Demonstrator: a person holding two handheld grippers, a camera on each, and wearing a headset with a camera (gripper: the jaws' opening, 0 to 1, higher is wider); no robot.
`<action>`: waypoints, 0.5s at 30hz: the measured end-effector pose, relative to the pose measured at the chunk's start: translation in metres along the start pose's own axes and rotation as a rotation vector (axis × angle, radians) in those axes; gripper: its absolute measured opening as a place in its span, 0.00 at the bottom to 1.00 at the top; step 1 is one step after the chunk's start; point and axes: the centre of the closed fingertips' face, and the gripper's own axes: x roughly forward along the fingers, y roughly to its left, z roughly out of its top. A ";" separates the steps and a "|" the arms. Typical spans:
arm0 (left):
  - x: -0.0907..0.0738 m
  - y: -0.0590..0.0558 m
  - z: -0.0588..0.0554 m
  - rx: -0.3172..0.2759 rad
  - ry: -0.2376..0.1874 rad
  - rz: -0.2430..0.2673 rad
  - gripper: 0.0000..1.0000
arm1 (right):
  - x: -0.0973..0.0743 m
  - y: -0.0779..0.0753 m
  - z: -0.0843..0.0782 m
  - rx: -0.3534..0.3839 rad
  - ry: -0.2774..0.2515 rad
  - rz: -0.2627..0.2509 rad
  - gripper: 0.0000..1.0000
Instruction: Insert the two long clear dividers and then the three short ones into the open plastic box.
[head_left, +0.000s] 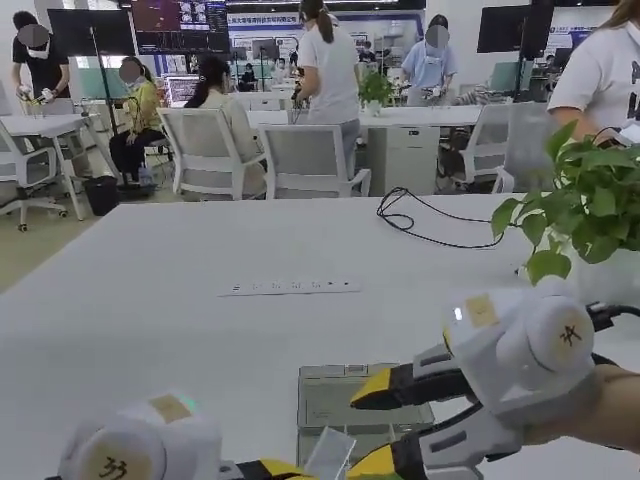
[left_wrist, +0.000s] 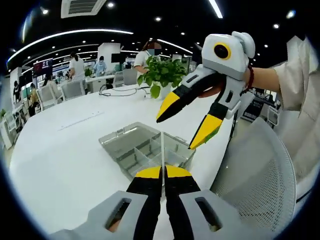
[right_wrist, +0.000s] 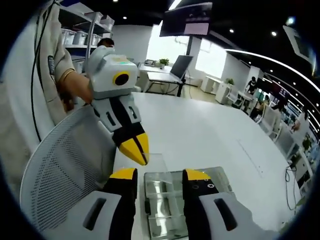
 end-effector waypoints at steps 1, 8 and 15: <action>0.000 -0.001 0.000 0.013 0.001 -0.002 0.00 | 0.000 0.004 -0.001 -0.001 0.003 0.023 0.37; 0.001 -0.013 -0.001 0.119 0.016 -0.060 0.00 | 0.002 0.018 -0.005 -0.017 0.013 0.110 0.32; 0.000 -0.028 -0.001 0.199 0.015 -0.136 0.00 | 0.002 0.031 -0.007 -0.025 0.010 0.191 0.27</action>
